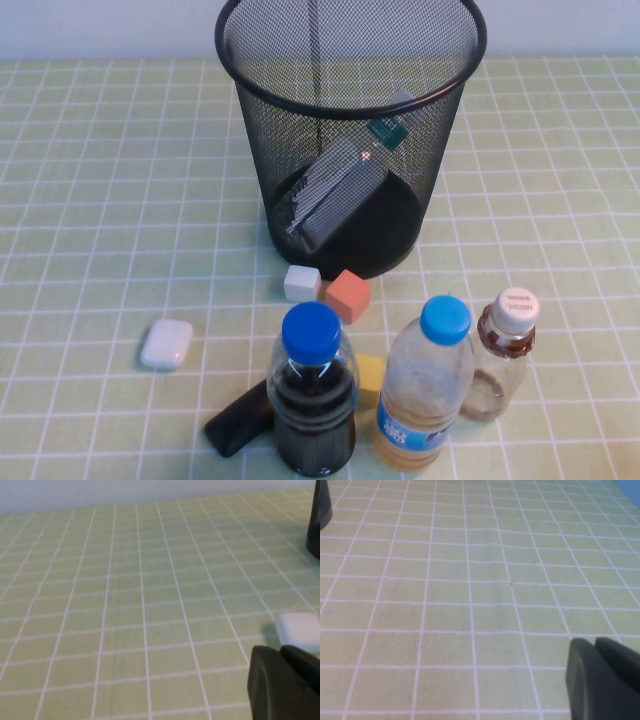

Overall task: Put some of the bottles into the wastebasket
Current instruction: Pick up a bottle from the table with right arm

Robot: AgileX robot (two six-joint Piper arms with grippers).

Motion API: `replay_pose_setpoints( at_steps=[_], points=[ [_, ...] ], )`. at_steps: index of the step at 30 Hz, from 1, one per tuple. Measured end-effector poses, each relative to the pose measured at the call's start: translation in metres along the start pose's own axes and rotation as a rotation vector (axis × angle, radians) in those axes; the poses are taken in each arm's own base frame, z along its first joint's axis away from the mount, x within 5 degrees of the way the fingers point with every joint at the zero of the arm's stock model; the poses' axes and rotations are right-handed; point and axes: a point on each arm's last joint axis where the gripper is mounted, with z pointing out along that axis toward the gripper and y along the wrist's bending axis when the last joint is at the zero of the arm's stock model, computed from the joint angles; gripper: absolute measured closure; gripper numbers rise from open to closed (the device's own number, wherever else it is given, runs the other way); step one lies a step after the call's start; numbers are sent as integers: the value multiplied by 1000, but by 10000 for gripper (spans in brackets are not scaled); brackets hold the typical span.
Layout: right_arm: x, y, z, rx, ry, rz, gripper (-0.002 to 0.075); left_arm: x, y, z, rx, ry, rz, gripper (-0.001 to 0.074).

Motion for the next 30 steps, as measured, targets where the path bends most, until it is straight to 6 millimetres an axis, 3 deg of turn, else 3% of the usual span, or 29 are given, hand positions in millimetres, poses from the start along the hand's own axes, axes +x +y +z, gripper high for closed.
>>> replay_pose_setpoints(
  at_steps=[3, 30],
  points=[
    [0, 0, 0, 0, 0, 0, 736, 7, -1, 0, 6, 72, 0, 736],
    [0, 0, 0, 0, 0, 0, 736, 8, -1, 0, 5, 78, -2, 737]
  ],
)
